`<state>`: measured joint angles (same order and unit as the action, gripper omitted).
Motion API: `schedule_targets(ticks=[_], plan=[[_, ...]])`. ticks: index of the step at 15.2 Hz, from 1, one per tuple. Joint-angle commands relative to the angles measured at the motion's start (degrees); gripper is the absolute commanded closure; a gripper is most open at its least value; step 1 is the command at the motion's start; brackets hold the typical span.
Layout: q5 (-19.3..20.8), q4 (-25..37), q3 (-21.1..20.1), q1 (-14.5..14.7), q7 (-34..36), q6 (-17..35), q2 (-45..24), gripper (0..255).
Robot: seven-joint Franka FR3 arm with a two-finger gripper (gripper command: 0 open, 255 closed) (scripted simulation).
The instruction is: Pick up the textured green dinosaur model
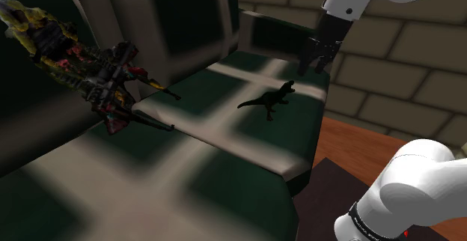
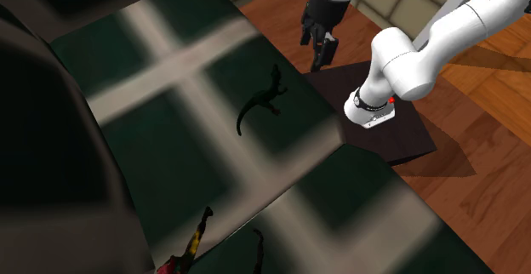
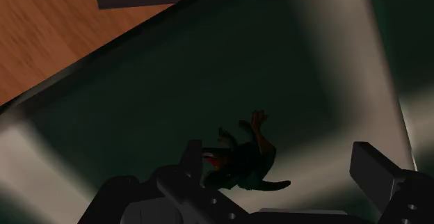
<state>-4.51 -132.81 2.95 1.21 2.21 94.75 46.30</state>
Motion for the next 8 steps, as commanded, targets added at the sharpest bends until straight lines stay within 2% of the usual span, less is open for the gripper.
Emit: schedule_targets(ticks=[1, 8], plan=[[0.00, 0.00, 0.00, 0.00, 0.00, 0.00, 0.00, 0], [5.36, 14.87, -0.26, 3.56, -9.89, -7.22, -26.66, 0]])
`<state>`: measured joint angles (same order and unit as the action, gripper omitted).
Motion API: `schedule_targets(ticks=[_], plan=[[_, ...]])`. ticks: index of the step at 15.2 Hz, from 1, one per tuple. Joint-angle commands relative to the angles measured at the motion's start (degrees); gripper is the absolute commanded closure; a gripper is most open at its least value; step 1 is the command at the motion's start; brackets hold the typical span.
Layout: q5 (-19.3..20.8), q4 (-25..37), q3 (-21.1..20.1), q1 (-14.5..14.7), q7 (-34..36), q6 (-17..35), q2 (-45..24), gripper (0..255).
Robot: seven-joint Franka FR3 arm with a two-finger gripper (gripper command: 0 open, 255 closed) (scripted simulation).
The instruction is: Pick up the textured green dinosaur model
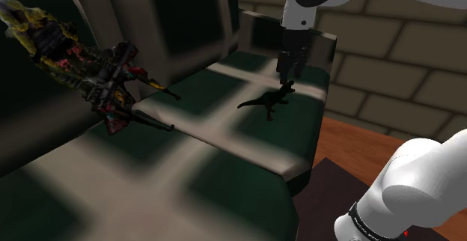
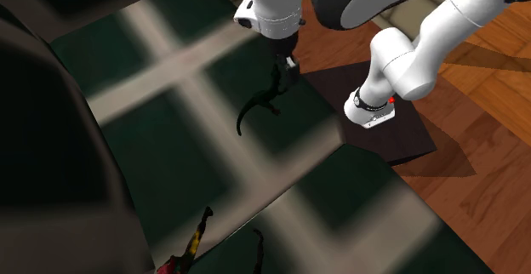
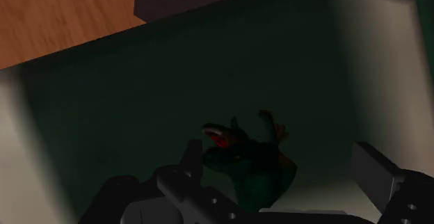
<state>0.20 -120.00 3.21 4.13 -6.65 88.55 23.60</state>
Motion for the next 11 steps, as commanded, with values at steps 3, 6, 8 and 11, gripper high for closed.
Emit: schedule_targets(ticks=[3, 6, 8, 11], plan=[[3.40, 8.13, -1.34, 1.79, -4.81, -4.52, -14.41, 0], [3.39, 5.91, -1.35, 1.74, -4.70, -2.22, -14.49, 0], [3.39, 4.49, -1.33, 1.74, -4.63, -0.69, -14.61, 0], [3.40, 2.73, -1.31, 1.73, -4.54, 1.28, -14.82, 0]])
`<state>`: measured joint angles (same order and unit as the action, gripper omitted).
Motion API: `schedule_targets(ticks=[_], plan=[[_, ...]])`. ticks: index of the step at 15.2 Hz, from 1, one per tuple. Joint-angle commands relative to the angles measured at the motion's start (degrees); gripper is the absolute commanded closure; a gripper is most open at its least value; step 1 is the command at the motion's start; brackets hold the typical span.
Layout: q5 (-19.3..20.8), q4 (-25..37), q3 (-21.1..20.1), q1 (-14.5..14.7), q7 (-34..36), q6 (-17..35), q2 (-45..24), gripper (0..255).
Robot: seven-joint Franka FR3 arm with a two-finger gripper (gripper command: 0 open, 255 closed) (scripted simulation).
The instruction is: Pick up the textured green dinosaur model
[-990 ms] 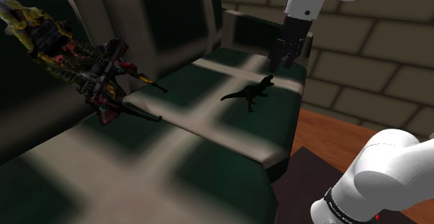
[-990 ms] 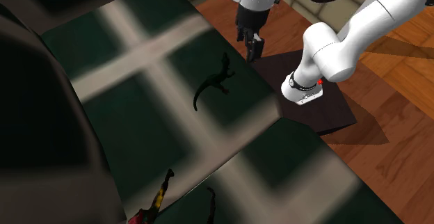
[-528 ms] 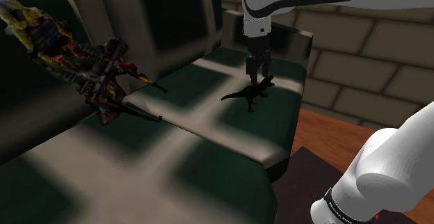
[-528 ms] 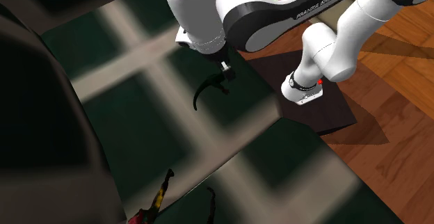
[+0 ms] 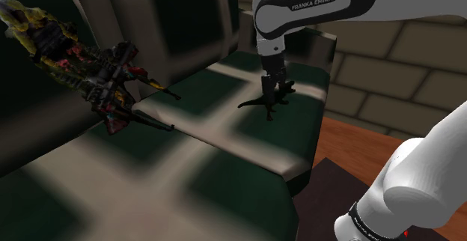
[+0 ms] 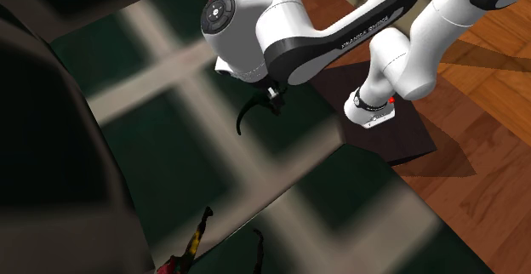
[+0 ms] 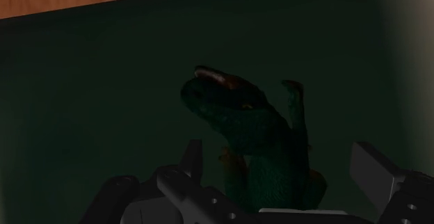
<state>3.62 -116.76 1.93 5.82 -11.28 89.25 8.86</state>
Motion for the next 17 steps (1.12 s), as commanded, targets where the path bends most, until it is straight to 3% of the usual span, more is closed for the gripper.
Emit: schedule_targets(ticks=[1, 2, 3, 12, 17], plan=[[-0.02, -0.50, -0.04, 0.03, 0.09, 0.59, -0.09, 0], [-0.02, -0.49, -0.04, 0.03, 0.09, 0.59, -0.09, 0], [-0.02, -0.48, -0.04, 0.04, 0.10, 0.58, -0.09, 255], [-0.02, -0.49, -0.04, 0.03, 0.09, 0.59, -0.09, 255], [-0.03, 2.98, -0.08, 0.05, -0.09, -3.24, 0.27, 255]])
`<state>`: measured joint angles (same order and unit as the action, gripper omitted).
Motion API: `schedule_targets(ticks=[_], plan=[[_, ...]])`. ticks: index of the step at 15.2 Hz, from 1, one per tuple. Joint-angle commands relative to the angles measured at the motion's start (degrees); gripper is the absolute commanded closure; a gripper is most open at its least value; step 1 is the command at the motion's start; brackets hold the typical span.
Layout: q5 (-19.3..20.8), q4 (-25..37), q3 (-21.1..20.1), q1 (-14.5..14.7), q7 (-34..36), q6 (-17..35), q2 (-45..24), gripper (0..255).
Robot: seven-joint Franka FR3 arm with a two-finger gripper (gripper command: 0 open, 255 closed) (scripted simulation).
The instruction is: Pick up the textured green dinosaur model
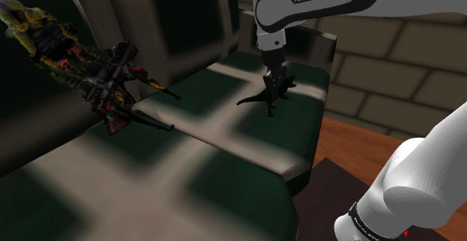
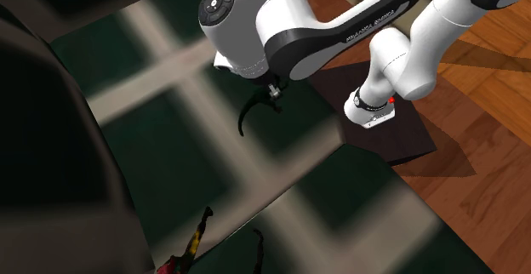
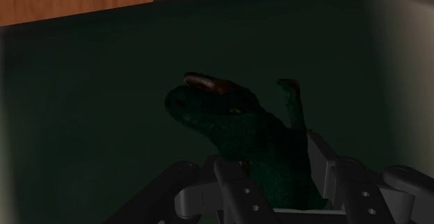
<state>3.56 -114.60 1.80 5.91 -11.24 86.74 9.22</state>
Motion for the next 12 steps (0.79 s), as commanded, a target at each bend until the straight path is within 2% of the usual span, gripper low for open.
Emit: schedule_targets(ticks=[1, 10, 12], plan=[[0.04, 1.55, 0.04, -0.04, -0.17, -1.50, -0.05, 255], [0.05, 8.75, -0.03, -0.01, -0.53, -8.45, -0.30, 255], [0.05, 8.88, -0.03, -0.01, -0.53, -8.57, -0.31, 255]])
